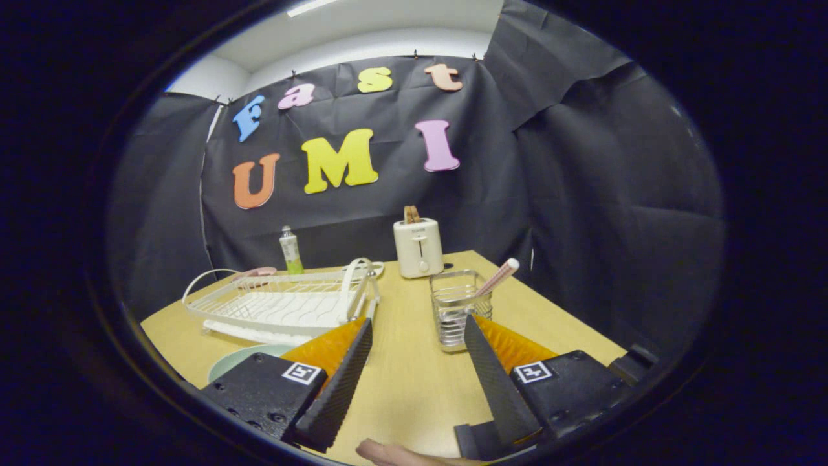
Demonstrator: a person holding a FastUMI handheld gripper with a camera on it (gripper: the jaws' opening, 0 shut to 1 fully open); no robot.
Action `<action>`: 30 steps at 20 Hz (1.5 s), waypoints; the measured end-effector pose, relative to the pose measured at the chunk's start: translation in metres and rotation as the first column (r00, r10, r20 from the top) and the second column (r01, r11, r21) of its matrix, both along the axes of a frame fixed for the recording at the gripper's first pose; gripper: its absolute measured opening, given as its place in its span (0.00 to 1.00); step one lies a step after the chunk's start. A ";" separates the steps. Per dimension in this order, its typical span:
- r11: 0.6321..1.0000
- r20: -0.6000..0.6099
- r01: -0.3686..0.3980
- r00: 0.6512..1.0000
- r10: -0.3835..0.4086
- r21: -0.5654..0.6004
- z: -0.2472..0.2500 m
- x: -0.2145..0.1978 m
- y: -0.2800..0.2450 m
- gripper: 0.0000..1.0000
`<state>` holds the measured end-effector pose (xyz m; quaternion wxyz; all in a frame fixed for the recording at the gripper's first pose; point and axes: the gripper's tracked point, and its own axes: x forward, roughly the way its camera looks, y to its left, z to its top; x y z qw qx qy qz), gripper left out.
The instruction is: Take the plate from the dish rack, then take the spoon from the basket and place it into the plate.
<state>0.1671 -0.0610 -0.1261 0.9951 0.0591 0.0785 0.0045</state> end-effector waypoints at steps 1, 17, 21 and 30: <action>1.000 -0.002 -0.003 1.000 0.003 0.010 -0.001 0.005 -0.005 0.95; 0.998 0.013 -0.048 0.999 0.048 -0.050 0.006 0.100 -0.032 0.48; 1.000 0.015 0.027 1.000 -0.027 0.005 0.012 0.100 -0.038 0.17; 0.996 0.112 0.073 0.991 -0.067 -0.047 0.061 0.087 -0.028 0.15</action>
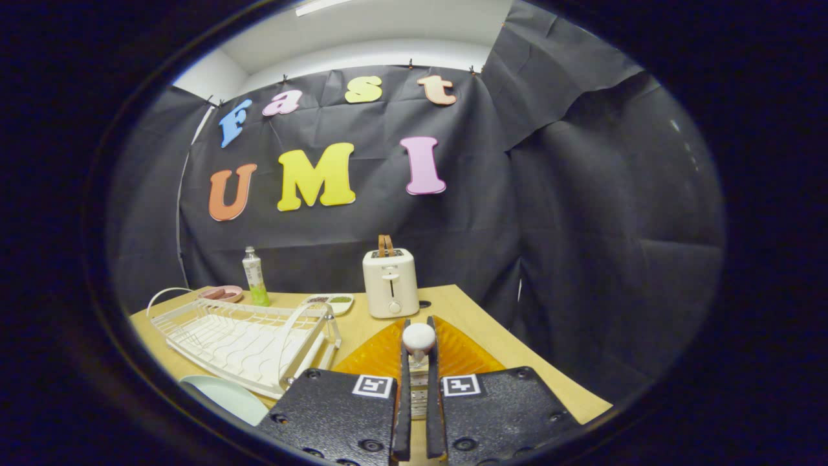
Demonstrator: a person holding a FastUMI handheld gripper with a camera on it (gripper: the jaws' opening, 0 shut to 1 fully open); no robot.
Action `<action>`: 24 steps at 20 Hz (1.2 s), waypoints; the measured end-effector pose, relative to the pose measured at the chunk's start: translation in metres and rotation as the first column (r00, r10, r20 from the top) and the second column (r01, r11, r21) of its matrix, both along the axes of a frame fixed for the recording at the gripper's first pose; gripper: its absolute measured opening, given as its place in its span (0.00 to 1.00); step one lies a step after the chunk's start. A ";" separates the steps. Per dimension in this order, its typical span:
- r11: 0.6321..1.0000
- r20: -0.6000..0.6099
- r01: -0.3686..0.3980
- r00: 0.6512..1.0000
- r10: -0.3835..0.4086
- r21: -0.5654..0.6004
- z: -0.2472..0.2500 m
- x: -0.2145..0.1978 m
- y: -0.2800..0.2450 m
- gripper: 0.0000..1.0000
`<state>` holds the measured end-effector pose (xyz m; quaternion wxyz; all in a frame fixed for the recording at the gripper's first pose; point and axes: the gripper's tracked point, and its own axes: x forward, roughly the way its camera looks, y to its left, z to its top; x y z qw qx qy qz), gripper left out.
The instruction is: Take the plate from the dish rack, then take the spoon from the basket and place it into the plate.
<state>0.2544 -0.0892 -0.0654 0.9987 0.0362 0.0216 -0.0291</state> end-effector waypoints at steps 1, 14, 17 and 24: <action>1.000 0.017 0.007 1.000 -0.007 -0.002 0.009 -0.006 0.001 0.15; 0.989 0.042 -0.144 0.988 0.146 -0.042 0.047 -0.126 0.120 0.15; 0.976 0.006 -0.210 0.978 0.211 -0.050 0.031 -0.150 0.164 0.15; 0.943 -0.128 -0.332 0.935 0.332 0.019 -0.011 -0.162 0.238 0.15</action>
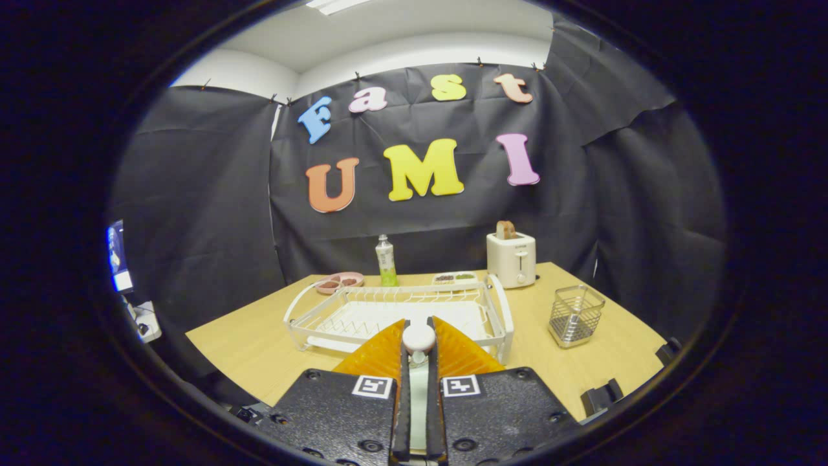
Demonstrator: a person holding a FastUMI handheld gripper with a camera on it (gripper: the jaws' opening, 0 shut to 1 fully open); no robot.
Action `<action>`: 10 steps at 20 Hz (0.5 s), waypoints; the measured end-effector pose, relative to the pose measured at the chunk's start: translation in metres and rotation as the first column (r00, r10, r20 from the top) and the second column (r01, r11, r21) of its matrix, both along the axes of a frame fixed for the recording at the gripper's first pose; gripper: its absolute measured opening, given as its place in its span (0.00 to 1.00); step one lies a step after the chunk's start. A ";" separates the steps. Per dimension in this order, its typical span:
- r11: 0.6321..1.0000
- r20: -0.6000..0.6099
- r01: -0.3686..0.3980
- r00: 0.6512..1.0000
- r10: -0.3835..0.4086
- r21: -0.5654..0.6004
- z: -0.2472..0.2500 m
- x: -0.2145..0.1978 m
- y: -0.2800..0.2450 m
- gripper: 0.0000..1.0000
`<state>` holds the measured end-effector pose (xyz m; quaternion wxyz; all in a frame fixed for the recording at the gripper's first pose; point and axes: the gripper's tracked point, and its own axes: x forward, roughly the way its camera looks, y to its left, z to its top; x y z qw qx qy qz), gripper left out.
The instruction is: Take the plate from the dish rack, then take the spoon from the basket and place it into the plate.
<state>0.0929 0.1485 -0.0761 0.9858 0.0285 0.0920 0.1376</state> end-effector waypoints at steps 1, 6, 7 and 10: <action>1.000 -0.026 -0.018 0.999 0.018 0.000 -0.006 0.001 0.006 0.15; 0.999 -0.154 -0.032 0.988 0.032 0.002 -0.036 0.015 0.009 0.15; 1.000 -0.167 -0.025 0.986 0.025 0.003 -0.040 0.017 0.007 0.15; 1.000 -0.202 0.004 0.979 -0.006 -0.010 -0.047 0.025 -0.005 0.18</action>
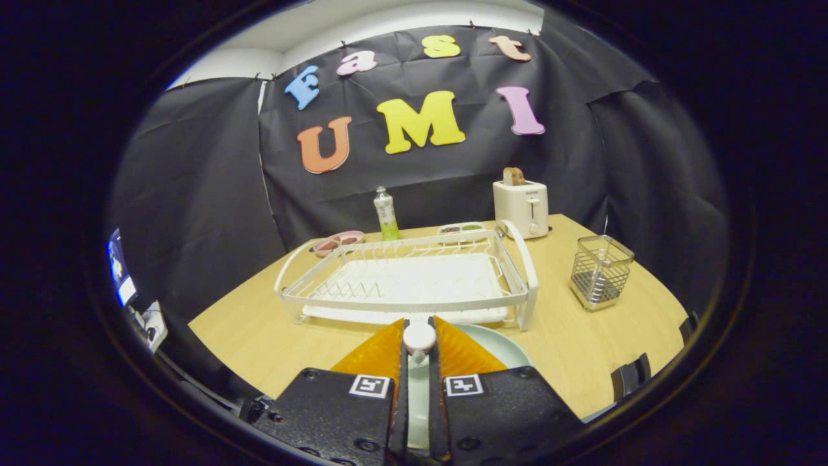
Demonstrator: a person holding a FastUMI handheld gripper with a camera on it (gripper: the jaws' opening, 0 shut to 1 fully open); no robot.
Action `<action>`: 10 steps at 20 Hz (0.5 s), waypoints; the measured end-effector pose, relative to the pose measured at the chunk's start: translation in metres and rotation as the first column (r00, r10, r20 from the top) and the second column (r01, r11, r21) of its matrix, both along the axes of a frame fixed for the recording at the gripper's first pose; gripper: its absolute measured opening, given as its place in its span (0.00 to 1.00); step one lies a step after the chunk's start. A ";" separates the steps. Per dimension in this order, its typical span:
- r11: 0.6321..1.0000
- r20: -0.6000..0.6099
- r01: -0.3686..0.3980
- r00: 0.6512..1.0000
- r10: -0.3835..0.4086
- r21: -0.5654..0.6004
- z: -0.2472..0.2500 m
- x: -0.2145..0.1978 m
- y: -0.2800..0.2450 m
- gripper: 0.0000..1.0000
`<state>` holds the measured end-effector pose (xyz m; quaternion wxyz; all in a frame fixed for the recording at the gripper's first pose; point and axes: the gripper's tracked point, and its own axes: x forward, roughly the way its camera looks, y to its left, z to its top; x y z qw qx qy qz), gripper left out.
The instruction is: Take the plate from the dish rack, then take the spoon from the basket and place it into the plate.
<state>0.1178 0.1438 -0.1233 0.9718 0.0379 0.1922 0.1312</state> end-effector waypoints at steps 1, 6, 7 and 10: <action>1.000 -0.003 0.022 1.000 -0.022 -0.003 0.000 0.003 -0.007 0.19; 0.990 0.025 0.134 0.991 -0.133 -0.039 0.014 0.009 -0.039 0.41; 0.989 0.030 0.146 0.989 -0.145 -0.035 0.017 0.007 -0.044 0.48; 0.989 0.034 0.149 0.988 -0.149 -0.010 0.023 -0.003 -0.049 0.75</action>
